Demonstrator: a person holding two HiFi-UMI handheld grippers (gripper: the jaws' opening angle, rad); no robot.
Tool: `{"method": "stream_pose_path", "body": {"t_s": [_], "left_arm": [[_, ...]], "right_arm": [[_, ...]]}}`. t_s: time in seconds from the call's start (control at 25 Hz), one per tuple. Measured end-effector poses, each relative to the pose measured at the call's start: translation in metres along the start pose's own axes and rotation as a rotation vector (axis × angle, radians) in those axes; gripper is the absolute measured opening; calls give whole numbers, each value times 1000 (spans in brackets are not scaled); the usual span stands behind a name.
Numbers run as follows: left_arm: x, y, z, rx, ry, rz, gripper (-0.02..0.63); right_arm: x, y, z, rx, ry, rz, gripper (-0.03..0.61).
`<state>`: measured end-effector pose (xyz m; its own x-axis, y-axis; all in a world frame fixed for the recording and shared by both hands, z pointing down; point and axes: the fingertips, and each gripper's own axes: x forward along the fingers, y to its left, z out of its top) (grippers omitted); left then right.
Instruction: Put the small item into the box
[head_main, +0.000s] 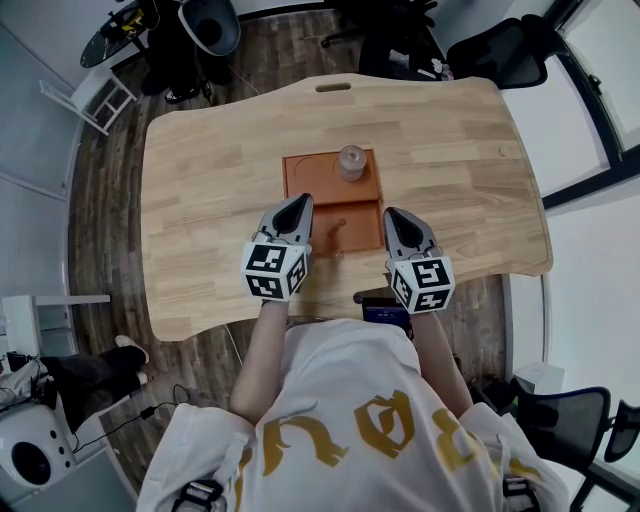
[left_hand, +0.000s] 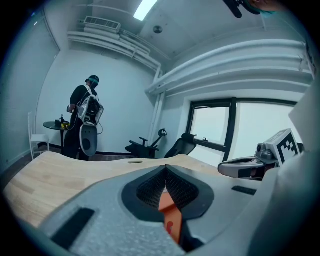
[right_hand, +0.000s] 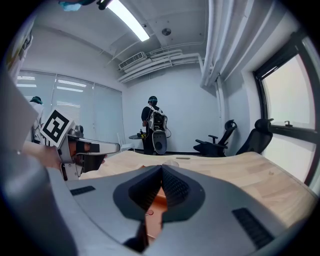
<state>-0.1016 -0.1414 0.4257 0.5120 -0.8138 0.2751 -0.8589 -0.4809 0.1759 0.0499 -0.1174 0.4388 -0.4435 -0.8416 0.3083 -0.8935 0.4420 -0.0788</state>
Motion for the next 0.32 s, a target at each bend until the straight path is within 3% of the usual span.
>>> {"method": "stream_pose_path", "body": {"t_s": [0.32], "left_arm": [[6, -6, -3, -10, 9, -18, 11]], "right_arm": [[3, -5, -3, 3, 2, 12, 11]]}}
